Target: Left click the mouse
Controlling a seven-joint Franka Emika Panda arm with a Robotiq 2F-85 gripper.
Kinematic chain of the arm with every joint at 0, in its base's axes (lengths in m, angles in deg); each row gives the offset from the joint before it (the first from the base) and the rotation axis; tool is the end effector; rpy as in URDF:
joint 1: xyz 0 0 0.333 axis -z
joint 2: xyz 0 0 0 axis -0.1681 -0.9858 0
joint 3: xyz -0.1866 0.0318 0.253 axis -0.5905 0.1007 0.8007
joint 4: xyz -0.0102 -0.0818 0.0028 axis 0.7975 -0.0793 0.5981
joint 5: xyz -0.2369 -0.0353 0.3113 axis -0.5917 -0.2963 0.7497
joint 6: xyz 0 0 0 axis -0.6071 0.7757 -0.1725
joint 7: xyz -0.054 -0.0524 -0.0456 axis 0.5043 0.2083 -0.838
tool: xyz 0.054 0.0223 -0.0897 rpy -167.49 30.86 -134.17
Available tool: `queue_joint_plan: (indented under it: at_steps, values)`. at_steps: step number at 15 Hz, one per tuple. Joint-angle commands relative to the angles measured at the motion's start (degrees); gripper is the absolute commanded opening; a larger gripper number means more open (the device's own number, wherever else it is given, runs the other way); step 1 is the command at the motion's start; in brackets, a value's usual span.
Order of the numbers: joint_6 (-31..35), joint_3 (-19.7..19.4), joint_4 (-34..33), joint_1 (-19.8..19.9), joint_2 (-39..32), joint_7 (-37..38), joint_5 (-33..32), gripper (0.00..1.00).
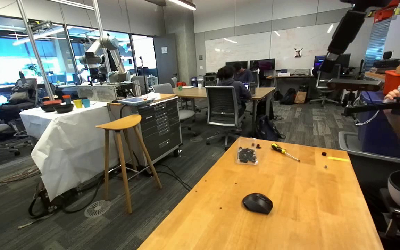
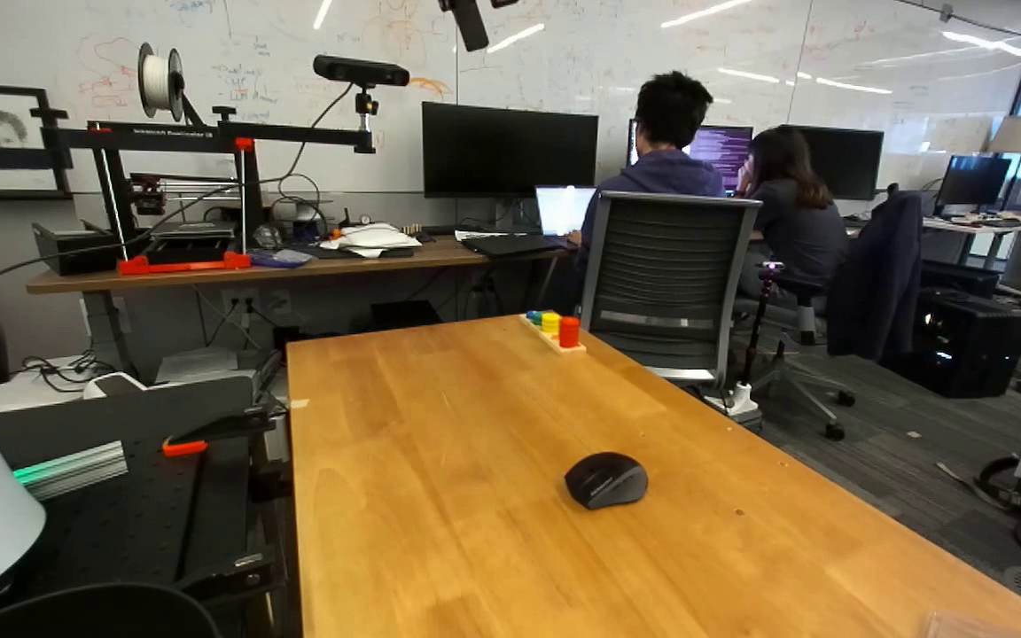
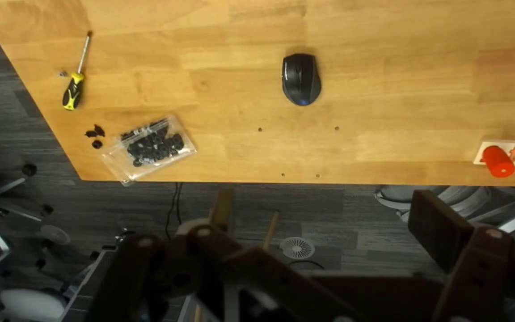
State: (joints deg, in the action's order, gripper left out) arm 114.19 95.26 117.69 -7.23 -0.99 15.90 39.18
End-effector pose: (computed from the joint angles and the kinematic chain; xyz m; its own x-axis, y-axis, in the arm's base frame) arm 0.3903 0.0408 0.5417 0.9390 -0.0487 0.3404 -0.1154 -0.9771 0.1785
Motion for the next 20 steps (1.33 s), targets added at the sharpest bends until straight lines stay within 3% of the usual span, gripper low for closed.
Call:
queue_joint_plan:
  at_steps: [1, 6, 12, 20]
  values:
    - [5.30, 0.25, -5.59, 0.88, -8.67, 0.99, -1.31, 1.00]
    - [7.73, -0.22, -12.91, 1.07, -19.61, 1.60, -1.29, 1.00]
    - [1.79, -0.34, -26.29, -0.40, -30.30, 3.52, -2.68, 1.00]
    - [-21.84, -2.64, -41.48, -2.21, -37.82, 7.00, -2.35, 1.00]
